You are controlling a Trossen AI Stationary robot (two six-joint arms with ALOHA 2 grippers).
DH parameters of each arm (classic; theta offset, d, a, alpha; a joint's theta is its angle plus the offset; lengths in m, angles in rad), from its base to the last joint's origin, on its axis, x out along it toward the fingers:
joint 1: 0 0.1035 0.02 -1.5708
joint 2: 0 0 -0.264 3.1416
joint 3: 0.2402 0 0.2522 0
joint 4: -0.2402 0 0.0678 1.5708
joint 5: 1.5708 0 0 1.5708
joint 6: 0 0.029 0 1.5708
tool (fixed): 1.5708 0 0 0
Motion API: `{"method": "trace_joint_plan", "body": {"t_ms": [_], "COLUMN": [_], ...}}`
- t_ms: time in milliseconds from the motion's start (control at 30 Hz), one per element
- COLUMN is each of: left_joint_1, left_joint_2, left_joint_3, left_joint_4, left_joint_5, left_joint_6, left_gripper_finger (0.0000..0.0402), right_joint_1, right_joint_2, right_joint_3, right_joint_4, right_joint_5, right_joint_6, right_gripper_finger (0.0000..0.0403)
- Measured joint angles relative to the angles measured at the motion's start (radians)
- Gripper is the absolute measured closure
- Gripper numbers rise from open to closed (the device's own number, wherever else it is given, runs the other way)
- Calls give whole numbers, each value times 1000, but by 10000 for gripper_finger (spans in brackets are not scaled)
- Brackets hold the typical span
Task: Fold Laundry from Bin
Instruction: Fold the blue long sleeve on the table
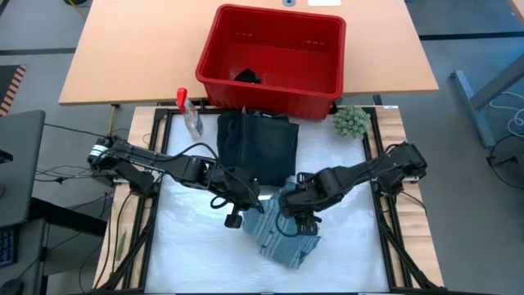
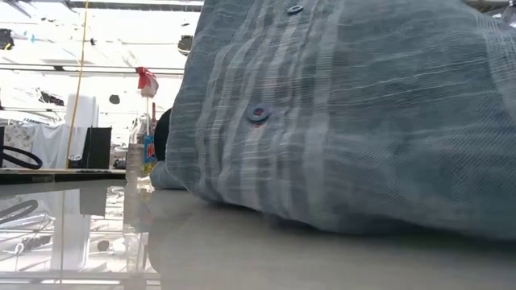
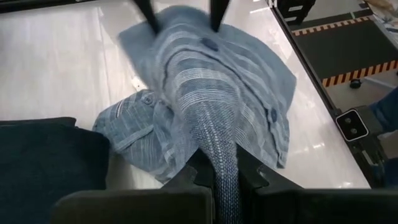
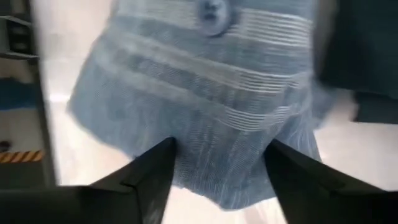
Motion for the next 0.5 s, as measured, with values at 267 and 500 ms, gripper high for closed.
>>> {"method": "trace_joint_plan", "body": {"t_ms": [267,500], "left_joint_1": [0,0], "left_joint_2": [0,2], "left_joint_3": [0,75], "left_joint_4": [0,0], "left_joint_5": [-14,-51], "left_joint_6": [1,-31], "left_gripper_finger": [401,401], "right_joint_1": [22,-6], "right_joint_2": [0,0], "right_joint_3": [46,326], "right_joint_4": [12,-221], "right_joint_5": [-105,-190], "right_joint_6": [-7,-4], "right_gripper_finger": [372,367]}}
